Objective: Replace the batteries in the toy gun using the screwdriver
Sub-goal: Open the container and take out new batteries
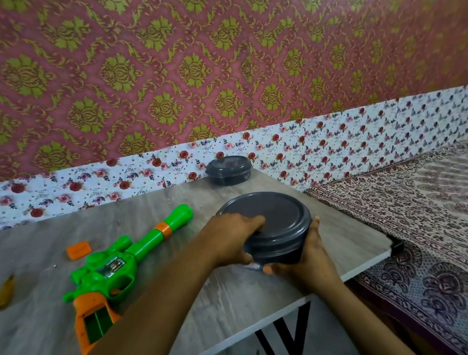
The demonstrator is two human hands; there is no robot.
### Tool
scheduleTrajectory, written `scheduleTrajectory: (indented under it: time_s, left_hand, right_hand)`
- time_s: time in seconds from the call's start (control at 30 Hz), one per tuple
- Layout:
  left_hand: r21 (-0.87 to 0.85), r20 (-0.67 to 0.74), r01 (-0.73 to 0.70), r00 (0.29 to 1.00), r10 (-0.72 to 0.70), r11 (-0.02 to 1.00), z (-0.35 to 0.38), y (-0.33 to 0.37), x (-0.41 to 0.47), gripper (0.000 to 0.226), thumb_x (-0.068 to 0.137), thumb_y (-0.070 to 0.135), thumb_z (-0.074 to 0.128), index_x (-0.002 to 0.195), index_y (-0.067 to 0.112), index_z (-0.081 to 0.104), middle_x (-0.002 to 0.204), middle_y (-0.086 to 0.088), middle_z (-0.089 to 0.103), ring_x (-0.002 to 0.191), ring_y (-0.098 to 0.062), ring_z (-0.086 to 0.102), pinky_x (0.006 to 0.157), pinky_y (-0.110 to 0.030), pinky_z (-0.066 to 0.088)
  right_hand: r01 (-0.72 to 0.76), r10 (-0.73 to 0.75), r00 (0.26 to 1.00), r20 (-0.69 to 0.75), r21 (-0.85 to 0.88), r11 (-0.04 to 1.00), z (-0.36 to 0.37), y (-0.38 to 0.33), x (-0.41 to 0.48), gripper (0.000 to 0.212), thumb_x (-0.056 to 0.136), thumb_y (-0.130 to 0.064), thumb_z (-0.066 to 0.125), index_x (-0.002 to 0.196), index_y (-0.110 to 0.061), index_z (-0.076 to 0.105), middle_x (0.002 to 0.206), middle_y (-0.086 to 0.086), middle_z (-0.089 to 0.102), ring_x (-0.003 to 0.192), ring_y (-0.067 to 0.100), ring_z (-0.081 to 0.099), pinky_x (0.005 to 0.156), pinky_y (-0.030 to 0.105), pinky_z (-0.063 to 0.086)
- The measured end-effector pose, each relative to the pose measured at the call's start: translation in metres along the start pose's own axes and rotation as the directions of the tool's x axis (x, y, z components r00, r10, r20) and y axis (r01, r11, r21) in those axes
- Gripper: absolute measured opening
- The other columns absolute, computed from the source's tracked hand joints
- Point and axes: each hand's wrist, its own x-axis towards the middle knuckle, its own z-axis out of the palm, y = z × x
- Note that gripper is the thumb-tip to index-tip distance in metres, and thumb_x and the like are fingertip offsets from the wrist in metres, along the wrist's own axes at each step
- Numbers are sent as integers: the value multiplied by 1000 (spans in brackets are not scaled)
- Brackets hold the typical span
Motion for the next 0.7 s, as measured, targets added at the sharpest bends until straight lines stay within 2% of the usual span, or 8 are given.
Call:
scheduleTrajectory:
  time_s: [0.07,0.13,0.27,0.47,0.7]
  left_hand:
    - [80,6,-33,999,33,996,-5,2,5,51,79,36,68,121,25,43,118,-2,60,100,-23,55,73,-30,39]
    - [96,19,-49,999,47,994,-11,2,8,60,79,37,69,131,29,39,122,-1,58,104,-22,54,74,-28,35]
    - [110,50,-91,995,86,990,-20,5,12,68,78,36,71,138,32,39,128,3,56,111,-19,50,78,-27,32]
    - [141,85,-125,990,114,982,-27,8,13,67,78,36,71,138,29,41,128,3,56,111,-19,50,77,-26,33]
    - [147,102,-144,986,129,979,-30,7,9,67,80,39,68,140,28,41,129,2,55,113,-18,49,79,-26,32]
  right_hand:
    - [-28,28,1000,-3,-31,999,-1,2,1,145,48,-56,82,145,-22,-21,148,3,35,131,22,41,106,39,34]
    - [-66,66,998,-1,-37,997,-2,3,3,136,53,-51,83,147,-22,-10,142,7,41,126,26,45,102,40,37]
    - [-68,69,998,4,-120,991,-1,4,5,149,51,-61,79,142,-13,-29,152,5,30,137,25,34,106,40,33]
    - [-74,76,997,24,-94,993,-4,3,6,144,57,-53,81,141,-16,-31,153,5,29,138,25,32,108,41,31]
    - [-55,61,997,52,-98,994,-5,-1,3,146,56,-57,79,138,-20,-37,152,5,31,136,27,35,109,44,33]
